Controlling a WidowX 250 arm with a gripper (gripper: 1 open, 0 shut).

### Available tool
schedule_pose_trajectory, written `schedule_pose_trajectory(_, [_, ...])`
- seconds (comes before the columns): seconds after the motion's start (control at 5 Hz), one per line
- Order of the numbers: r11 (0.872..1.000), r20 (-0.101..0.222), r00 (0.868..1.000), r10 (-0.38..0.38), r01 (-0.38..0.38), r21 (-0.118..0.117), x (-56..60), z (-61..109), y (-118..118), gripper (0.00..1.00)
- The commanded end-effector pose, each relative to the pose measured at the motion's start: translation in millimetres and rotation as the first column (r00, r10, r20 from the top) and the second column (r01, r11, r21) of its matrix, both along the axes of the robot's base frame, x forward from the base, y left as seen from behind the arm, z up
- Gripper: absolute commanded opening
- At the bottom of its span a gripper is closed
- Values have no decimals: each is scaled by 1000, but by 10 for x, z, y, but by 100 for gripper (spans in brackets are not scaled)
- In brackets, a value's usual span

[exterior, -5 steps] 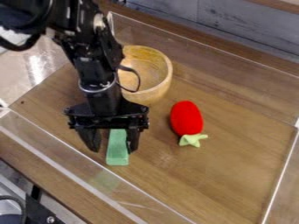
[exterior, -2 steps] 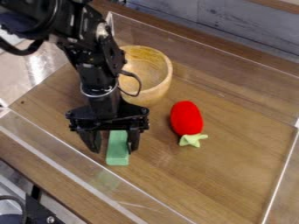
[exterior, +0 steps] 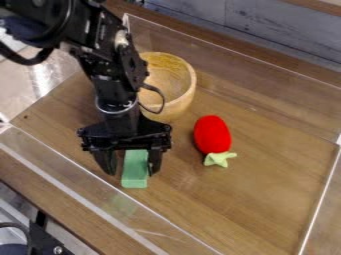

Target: Put the green block in the brown bowl

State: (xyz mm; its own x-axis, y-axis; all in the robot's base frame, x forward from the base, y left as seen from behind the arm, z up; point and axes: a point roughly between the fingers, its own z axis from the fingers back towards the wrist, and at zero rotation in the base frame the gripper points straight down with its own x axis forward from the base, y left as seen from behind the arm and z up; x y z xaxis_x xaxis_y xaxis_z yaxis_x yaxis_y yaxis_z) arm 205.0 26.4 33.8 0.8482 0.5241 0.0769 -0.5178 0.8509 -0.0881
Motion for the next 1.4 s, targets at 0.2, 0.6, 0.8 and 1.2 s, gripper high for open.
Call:
schedule_pose_trajectory(0.2, [1000, 18, 1000, -10, 10, 15, 44, 28, -11, 100])
schedule_pose_trajectory(0.6, [1000, 12, 1000, -7, 6, 19, 45, 30, -10, 100])
schedule_pose_trajectory(0.8, [1000, 10, 1000, -3, 3, 19, 48, 30, -10, 100])
schedule_pose_trajectory(1.2, [1000, 12, 1000, 0, 0, 14, 63, 61, 7, 0])
